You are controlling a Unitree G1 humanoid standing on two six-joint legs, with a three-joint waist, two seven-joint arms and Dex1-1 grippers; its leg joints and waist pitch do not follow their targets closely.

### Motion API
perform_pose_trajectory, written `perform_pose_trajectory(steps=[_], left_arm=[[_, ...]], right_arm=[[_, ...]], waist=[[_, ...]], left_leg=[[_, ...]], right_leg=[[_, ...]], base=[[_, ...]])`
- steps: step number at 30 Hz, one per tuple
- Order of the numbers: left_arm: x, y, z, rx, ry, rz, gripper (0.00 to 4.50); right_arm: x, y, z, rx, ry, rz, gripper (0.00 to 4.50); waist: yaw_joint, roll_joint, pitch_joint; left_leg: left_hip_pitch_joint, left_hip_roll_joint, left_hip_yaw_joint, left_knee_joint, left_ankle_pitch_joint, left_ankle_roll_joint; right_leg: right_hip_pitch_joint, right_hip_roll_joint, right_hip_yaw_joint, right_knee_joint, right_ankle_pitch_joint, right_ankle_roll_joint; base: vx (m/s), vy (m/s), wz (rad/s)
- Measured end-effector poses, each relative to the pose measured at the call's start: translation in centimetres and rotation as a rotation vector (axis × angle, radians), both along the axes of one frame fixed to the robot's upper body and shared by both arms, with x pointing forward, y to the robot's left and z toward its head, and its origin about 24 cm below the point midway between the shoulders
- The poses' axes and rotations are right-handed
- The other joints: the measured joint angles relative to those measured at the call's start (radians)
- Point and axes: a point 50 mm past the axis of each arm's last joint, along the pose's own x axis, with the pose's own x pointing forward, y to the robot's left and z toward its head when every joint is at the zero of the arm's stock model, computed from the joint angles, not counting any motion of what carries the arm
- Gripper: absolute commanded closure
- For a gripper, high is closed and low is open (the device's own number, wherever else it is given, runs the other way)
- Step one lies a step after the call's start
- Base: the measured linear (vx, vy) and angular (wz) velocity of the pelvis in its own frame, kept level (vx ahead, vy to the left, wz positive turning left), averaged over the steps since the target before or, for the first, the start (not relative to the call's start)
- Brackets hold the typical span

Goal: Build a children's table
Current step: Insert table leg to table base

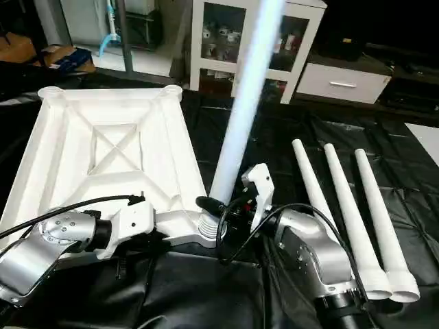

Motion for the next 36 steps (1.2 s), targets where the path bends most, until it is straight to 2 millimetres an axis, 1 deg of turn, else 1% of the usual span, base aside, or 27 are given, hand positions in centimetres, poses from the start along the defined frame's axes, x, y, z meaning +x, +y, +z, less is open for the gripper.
perform_pose_trajectory(steps=[3,8,14,21,27,33,36], left_arm=[[0.0,-0.1,0.0,-0.001,-0.001,-0.001,4.4],[0.0,-0.2,0.0,-0.005,0.0,-0.008,4.4],[-0.1,-0.4,0.1,-0.01,-0.002,-0.015,4.4],[-0.1,-0.4,0.1,-0.011,-0.002,-0.016,4.4],[-0.1,-0.4,0.0,-0.01,0.0,-0.017,4.4],[-0.1,-0.4,0.0,-0.007,0.002,-0.02,4.4],[-0.1,-0.5,-0.1,-0.003,0.003,-0.022,4.4]], right_arm=[[-0.2,-0.2,-0.2,0.023,0.002,-0.022,2.63],[-1.2,-0.5,-0.3,0.033,-0.029,-0.062,2.63],[-1.9,-0.5,-0.3,-0.002,-0.094,-0.07,2.63],[-2.3,-0.2,0.1,-0.079,-0.175,-0.03,2.63],[-2.4,-0.2,0.2,-0.13,-0.199,0.007,2.63],[-2.4,-0.1,0.0,-0.164,-0.186,0.032,2.63],[-2.4,-0.2,-0.1,-0.183,-0.184,0.047,2.63]], waist=[[-0.001,0.0,0.0],[0.007,0.0,0.0],[0.012,0.0,0.0],[0.011,0.001,0.0],[0.011,0.0,-0.001],[0.012,-0.004,-0.005],[0.011,-0.006,-0.007]], left_leg=[[-0.001,0.0,0.001,0.0,0.0,0.0],[-0.001,0.0,0.001,-0.002,0.0,0.0],[-0.001,0.0,0.002,-0.004,0.0,0.0],[-0.001,0.0,0.002,-0.005,0.0,0.0],[-0.001,0.0,0.002,-0.005,0.0,0.0],[0.0,0.0,0.002,-0.007,0.0,0.0],[0.002,0.0,0.002,-0.007,0.0,0.0]], right_leg=[[0.0,0.0,0.0,-0.002,0.0,0.0],[0.0,0.0,0.0,-0.002,0.0,0.0],[0.0,0.0,0.001,-0.002,0.0,0.0],[0.001,0.0,0.0,-0.002,0.0,0.0],[0.002,0.0,0.0,-0.002,0.0,0.0],[0.003,0.0,0.0,-0.002,0.0,0.0],[0.006,0.0,0.0,-0.002,0.0,0.0]], base=[[0.0,0.0,0.0],[0.0,0.0,0.0],[0.0,0.0,0.0],[0.0,0.0,0.0],[0.0,0.0,0.0],[0.0,0.0,0.0],[0.0,0.0,0.0]])
